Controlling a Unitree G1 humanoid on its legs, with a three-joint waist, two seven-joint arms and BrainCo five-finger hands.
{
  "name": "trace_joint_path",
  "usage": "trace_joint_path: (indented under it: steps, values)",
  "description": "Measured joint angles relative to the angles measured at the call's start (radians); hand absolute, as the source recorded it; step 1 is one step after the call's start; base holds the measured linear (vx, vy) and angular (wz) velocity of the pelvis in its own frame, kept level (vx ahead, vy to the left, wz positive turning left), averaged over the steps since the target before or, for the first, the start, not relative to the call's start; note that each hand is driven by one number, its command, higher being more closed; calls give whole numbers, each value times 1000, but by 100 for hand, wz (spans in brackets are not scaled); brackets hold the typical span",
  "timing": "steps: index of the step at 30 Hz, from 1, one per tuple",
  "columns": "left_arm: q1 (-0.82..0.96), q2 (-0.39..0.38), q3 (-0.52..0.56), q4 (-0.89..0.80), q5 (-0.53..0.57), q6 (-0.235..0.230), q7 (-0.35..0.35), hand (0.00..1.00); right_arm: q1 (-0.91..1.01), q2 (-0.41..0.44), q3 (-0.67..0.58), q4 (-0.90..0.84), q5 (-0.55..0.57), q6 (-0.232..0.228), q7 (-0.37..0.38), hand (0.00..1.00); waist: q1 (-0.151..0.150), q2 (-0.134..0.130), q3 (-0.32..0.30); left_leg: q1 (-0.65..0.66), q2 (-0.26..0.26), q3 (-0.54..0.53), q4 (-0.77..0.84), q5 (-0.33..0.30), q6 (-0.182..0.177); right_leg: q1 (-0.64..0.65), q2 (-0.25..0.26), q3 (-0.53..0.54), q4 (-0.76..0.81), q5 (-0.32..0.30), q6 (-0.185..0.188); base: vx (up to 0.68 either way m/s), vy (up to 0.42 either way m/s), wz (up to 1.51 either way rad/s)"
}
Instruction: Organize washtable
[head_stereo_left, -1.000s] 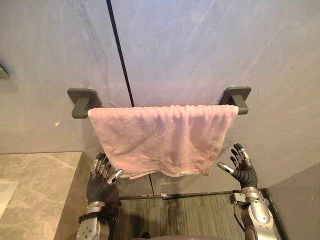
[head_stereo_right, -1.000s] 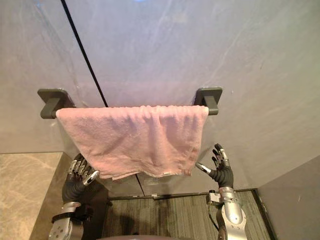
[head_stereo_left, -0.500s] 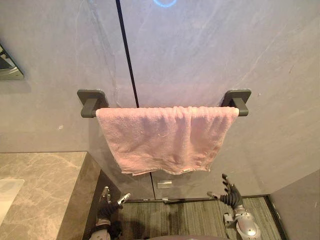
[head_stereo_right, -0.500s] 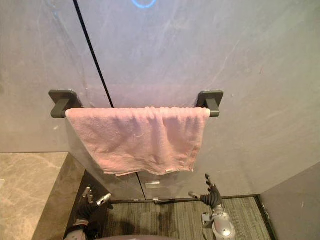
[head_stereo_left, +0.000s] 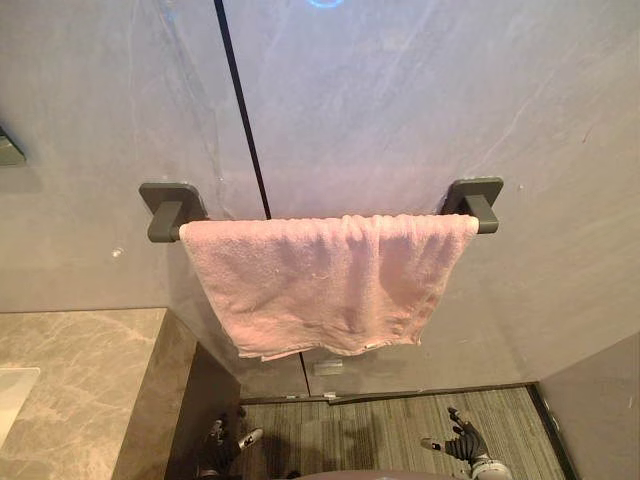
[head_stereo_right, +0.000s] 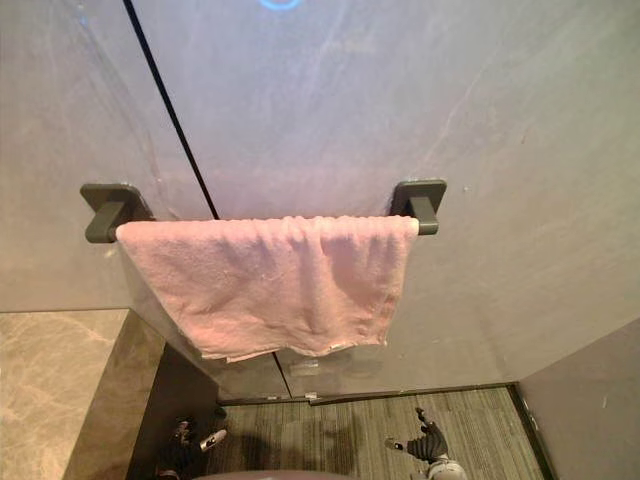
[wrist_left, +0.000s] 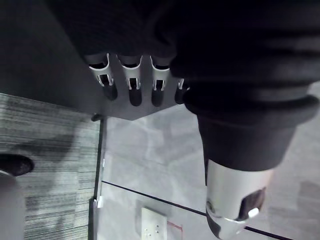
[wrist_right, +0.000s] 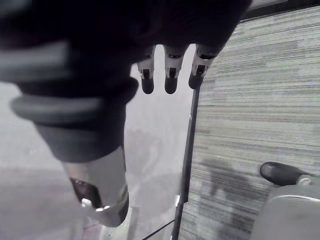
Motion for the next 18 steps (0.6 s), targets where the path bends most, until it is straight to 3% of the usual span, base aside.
trace_joint_path:
  steps: [6,14,18]
  values:
    - [-2,3,1,47,0,1,16,0,-31,-24,-8,51,-1,0,-10,0,-2,11,14,7,-2,14,-21,3,0,-12,1,19,-1,0,0,-9,-4,-8]
    - [-38,30,6,73,4,1,15,0,-75,-51,-26,88,-33,0,-13,0,-24,3,44,18,-4,20,-28,2,0,-2,0,22,-12,0,0,7,-5,-2]
    - [-38,30,5,73,5,1,15,0,-82,-52,-26,116,-59,1,-13,0,-21,5,46,18,-4,43,-28,1,0,-17,0,50,-5,1,0,-11,-8,-14]
